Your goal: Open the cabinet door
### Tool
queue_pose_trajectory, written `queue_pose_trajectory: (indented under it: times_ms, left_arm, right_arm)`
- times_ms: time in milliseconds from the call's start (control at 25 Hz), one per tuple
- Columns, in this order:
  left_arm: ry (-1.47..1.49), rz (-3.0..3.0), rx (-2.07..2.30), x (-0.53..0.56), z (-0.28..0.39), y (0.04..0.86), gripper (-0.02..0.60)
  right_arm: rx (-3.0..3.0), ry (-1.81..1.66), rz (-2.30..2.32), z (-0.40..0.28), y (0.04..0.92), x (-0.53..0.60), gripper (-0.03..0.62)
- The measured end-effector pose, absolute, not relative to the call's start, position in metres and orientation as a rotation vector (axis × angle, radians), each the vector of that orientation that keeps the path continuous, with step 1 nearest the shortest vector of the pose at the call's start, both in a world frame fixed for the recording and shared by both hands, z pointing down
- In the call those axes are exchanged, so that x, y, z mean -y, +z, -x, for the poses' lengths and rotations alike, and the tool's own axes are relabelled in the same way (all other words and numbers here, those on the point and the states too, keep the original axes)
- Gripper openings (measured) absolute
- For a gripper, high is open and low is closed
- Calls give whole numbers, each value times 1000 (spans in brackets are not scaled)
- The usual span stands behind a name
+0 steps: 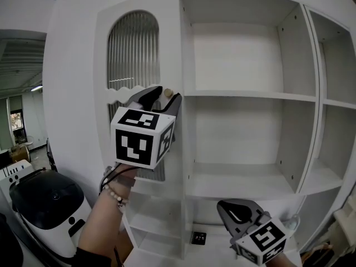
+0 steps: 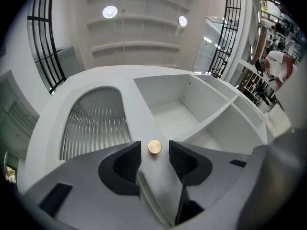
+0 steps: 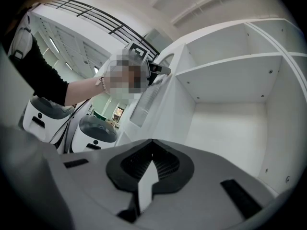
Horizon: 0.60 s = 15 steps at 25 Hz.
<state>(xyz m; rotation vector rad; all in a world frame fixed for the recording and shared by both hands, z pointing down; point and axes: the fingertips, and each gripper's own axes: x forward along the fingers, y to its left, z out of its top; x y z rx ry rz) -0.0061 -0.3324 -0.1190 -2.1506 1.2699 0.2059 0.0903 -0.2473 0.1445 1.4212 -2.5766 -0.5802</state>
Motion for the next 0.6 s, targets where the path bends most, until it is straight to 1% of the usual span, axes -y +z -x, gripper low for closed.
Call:
queue_pose_trajectory:
  times_ms: [240,320,360,600]
  left_arm:
    - [197,2115,-1284,336,4,-125,162]
    - [188,2090,-1287,336,3,-126,105]
    - [179,2079,-1289,336,2,-126,91]
    - [136,2048,-1284,332,3,-125,83]
  right_arm:
    - [2578,-576,-1427,-95,147,249,0]
    - [2580,-574,-1431,-96,148,250,0]
    - [2578,-572,-1433,-97,148,250,0]
    - [2575,-550,-1438,-97,148,250,0]
